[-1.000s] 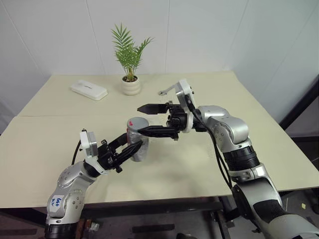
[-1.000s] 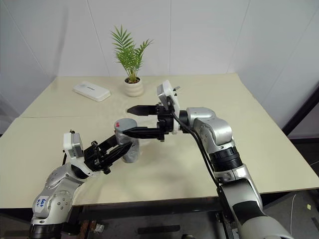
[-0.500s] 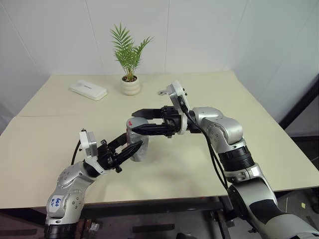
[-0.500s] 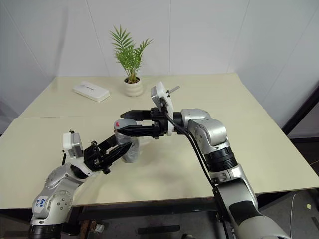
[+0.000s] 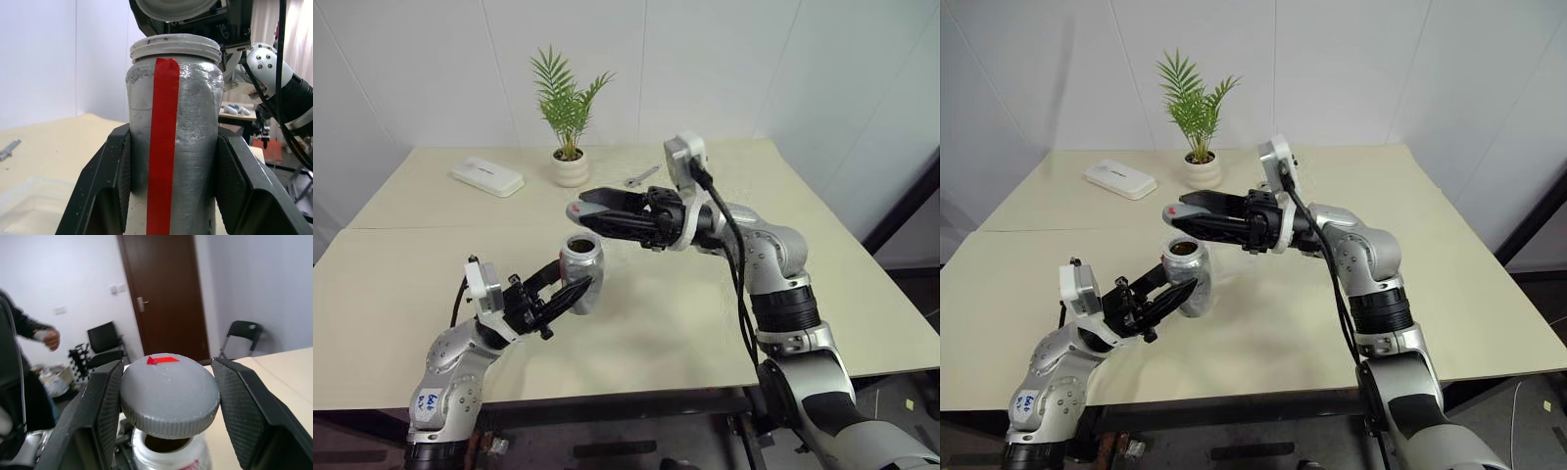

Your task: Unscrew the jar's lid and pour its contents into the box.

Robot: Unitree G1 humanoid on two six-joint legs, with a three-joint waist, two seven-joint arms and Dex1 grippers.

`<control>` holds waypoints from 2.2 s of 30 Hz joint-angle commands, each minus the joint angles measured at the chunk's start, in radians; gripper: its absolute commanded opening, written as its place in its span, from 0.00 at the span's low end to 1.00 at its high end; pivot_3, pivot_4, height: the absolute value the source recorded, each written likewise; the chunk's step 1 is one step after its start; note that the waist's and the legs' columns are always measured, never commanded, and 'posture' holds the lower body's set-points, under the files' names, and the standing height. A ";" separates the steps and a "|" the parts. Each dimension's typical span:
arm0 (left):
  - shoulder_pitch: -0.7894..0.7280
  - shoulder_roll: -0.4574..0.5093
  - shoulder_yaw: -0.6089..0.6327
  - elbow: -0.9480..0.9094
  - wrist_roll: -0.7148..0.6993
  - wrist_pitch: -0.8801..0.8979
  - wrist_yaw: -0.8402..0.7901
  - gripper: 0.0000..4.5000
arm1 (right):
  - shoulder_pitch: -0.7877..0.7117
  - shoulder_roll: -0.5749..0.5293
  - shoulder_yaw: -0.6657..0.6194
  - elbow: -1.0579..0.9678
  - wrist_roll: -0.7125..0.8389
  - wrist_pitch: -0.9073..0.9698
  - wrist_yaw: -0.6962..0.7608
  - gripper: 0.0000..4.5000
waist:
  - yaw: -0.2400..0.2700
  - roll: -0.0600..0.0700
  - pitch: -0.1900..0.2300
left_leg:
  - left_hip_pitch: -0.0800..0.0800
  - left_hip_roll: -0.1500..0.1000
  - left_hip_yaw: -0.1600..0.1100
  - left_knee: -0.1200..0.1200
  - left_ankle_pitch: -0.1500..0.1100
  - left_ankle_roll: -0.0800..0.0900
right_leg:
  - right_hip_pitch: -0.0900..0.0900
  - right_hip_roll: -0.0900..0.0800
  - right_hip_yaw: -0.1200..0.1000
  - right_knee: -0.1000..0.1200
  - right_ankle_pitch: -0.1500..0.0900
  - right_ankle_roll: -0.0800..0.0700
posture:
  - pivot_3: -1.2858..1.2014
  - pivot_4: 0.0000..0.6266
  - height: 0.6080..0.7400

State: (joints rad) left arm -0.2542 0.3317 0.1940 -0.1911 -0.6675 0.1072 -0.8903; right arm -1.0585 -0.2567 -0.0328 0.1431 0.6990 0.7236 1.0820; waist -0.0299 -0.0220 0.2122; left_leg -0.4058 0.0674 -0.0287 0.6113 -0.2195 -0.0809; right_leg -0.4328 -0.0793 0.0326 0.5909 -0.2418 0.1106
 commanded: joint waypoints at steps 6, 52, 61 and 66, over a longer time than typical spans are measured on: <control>-0.004 0.001 -0.001 -0.012 -0.006 -0.022 0.004 0.42 | 0.210 -0.194 0.006 0.248 -0.355 -0.514 -0.076 0.56 | 0.003 -0.001 0.000 | 0.000 0.000 0.004 0.001 -0.001 0.001 | 0.002 0.000 0.003 -0.006 0.001 0.001 | 0.52 0.24 1.00; -0.789 0.239 -0.256 0.973 0.709 -0.270 0.375 0.42 | 0.475 -0.314 -0.042 -0.285 -0.221 -0.260 -0.163 1.00 | 0.004 -0.002 0.000 | -0.001 -0.001 0.016 0.001 -0.007 0.003 | -0.006 0.001 0.016 -0.006 0.013 0.023 | 0.52 0.24 1.00; -0.924 0.388 -0.585 1.087 1.294 -0.802 0.779 0.42 | 0.499 -0.282 -0.041 -0.287 -0.209 -0.250 -0.222 1.00 | 0.006 -0.002 0.001 | -0.002 -0.001 0.020 0.001 -0.009 0.001 | -0.009 0.001 0.018 -0.004 0.013 0.023 | 0.52 0.24 1.00; -1.057 0.470 -0.776 1.149 1.632 -0.858 1.073 0.42 | 0.508 -0.268 -0.036 -0.294 -0.204 -0.246 -0.237 1.00 | 0.003 -0.004 0.001 | -0.002 -0.001 0.024 0.001 -0.010 0.003 | -0.011 0.001 0.021 -0.004 0.013 0.024 | 0.52 0.24 1.00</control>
State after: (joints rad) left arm -1.2595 0.7692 -0.5412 0.9533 0.8555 -0.7414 0.0686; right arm -0.5566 -0.5311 -0.0484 -0.1126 0.4741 0.4819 0.8535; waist -0.0269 -0.0256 0.2133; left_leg -0.4074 0.0668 -0.0045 0.6118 -0.2296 -0.0780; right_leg -0.4441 -0.0780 0.0545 0.5864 -0.2284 0.1356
